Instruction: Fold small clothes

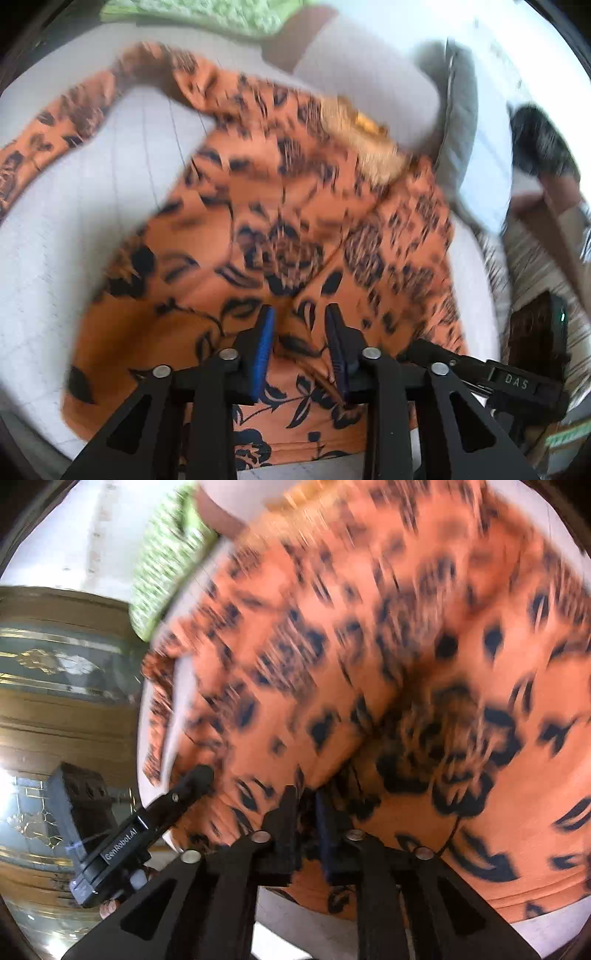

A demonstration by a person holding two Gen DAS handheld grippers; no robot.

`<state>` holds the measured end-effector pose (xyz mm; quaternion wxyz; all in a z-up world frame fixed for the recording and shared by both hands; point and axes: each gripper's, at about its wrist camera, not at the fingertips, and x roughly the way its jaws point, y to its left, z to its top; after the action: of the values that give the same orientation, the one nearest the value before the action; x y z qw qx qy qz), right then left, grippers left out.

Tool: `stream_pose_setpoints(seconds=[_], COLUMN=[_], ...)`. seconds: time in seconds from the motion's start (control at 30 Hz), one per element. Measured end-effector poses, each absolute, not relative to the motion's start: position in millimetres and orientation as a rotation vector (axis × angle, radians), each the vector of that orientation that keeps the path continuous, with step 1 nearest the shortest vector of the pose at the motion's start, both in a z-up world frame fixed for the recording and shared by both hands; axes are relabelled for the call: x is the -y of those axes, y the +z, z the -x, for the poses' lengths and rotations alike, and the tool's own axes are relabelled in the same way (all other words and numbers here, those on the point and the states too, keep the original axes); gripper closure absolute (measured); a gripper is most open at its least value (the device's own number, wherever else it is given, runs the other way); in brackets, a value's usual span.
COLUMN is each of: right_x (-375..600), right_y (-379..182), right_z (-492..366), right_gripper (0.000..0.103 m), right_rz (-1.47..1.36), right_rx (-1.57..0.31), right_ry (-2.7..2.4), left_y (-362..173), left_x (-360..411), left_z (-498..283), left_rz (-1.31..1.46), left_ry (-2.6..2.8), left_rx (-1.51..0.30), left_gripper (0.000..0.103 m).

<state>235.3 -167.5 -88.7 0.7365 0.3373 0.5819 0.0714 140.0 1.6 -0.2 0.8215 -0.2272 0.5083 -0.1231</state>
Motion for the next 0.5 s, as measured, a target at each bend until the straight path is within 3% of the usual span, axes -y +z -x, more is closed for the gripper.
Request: stream_pose_setpoints(seconds=[0.03, 0.13, 0.5], right_x=[168, 167, 144], right_y=[-81, -70, -57], right_z=[-235, -234, -245], right_gripper=[0.064, 0.061, 0.060], right_rz=[-0.715, -0.684, -0.664], right_rx=[-1.242, -1.173, -1.067], right_ry=[0.149, 0.165, 0.257], left_y=[7, 22, 12], left_x=[-9, -37, -173], left_z=[-138, -134, -124], left_rz=[0.514, 0.570, 0.914], left_ry=[-0.263, -0.192, 0.271], left_rx=[-1.057, -0.982, -0.952], left_gripper=[0.067, 0.059, 0.059])
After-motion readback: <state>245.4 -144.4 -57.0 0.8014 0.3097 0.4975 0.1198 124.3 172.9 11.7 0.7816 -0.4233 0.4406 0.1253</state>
